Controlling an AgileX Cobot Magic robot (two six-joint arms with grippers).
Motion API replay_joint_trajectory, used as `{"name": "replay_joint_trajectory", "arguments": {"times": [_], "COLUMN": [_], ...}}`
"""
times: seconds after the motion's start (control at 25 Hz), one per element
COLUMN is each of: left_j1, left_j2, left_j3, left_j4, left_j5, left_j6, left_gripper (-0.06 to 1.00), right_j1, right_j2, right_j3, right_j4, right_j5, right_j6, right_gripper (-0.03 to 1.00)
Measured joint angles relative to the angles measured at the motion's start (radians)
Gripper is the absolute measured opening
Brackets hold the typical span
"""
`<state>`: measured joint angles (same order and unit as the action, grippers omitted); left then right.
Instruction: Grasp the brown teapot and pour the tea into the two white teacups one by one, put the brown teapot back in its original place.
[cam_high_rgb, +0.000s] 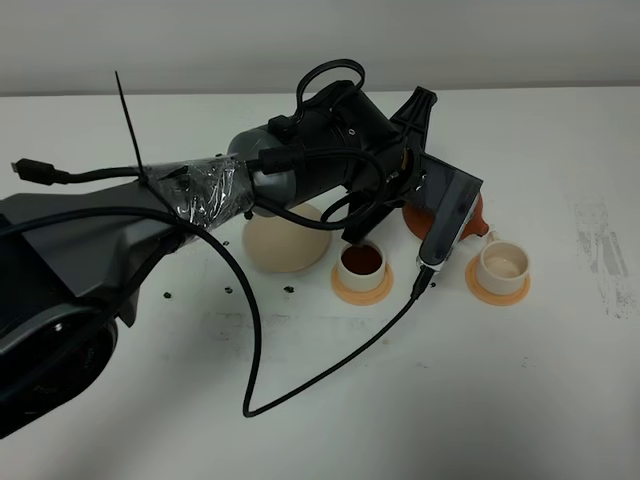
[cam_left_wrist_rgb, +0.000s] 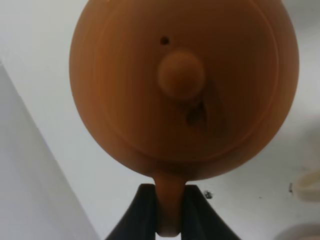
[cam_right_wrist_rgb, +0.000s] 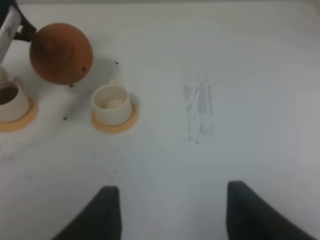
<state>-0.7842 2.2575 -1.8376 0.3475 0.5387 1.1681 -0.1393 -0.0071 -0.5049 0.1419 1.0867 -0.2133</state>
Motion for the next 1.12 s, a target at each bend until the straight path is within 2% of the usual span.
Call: {"name": "replay_joint_trajectory", "arguments": {"times": [0.48,1.12], "left_j1": [-0.038,-0.071], "left_j2": [0.019,0.033], "left_j3": [-0.001,-0.001], "left_j4": [0.162,0.294], "left_j5": [-0.02,-0.058], "left_j6": [-0.096,-0.103], "left_gripper": [0.12,0.12], "right_j1": [0.0,0.0], "right_j2": [0.0,0.0], "right_j3": [0.0,0.0], "right_j4": [0.0,0.0], "right_j5": [0.0,0.0], "right_j6": [0.0,0.0], "right_gripper": [0.49,0.49]}}
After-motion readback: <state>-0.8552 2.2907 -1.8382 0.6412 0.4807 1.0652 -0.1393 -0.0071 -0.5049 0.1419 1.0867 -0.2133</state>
